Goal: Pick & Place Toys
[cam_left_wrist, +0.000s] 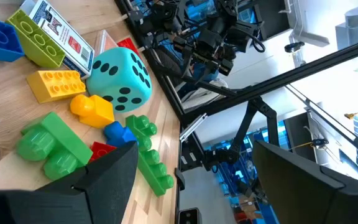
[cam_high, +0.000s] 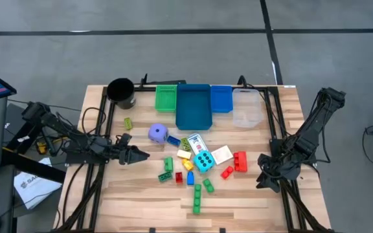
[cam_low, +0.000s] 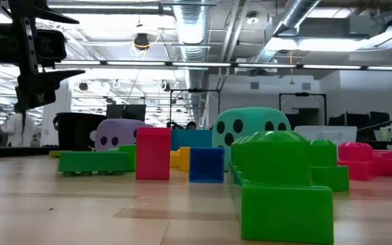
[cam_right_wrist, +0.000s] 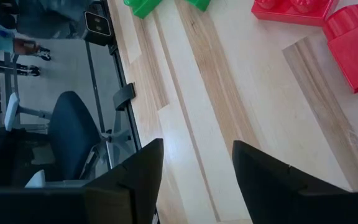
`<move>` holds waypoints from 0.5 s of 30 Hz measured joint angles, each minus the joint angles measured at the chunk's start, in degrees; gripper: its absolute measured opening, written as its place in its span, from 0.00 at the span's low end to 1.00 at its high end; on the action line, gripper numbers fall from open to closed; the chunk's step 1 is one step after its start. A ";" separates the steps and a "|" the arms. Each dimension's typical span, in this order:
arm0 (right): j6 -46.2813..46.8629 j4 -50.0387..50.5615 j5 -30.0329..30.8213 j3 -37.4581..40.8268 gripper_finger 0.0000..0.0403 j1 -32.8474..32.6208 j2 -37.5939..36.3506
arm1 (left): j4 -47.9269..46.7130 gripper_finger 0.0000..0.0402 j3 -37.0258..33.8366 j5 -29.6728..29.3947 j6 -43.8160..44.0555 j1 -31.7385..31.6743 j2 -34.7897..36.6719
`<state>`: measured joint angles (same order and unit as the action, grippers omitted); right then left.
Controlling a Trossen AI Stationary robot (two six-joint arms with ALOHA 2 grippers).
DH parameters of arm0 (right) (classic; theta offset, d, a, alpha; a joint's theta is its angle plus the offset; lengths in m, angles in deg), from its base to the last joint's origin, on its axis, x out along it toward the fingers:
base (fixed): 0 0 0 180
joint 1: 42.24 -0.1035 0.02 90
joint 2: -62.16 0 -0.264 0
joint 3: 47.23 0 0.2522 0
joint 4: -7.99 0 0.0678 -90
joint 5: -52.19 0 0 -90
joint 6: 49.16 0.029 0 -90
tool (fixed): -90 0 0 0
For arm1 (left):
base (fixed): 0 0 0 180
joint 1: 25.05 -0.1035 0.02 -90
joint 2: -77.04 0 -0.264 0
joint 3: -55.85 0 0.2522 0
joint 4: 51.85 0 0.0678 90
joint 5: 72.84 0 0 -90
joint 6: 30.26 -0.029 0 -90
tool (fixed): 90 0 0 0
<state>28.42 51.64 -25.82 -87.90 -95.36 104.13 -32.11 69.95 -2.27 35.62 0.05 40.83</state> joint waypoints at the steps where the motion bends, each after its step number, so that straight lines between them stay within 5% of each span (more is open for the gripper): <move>1: 0.00 0.02 0.02 -0.02 0.47 0.00 0.00 | 0.01 0.77 0.01 0.00 0.00 0.01 0.00; 15: 0.00 0.00 0.00 0.00 0.47 0.00 0.00 | 0.02 0.77 0.01 -1.36 -0.03 -0.08 0.00</move>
<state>28.42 51.64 -25.82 -87.90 -95.36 104.13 -32.09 69.95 -3.64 35.60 -0.03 40.83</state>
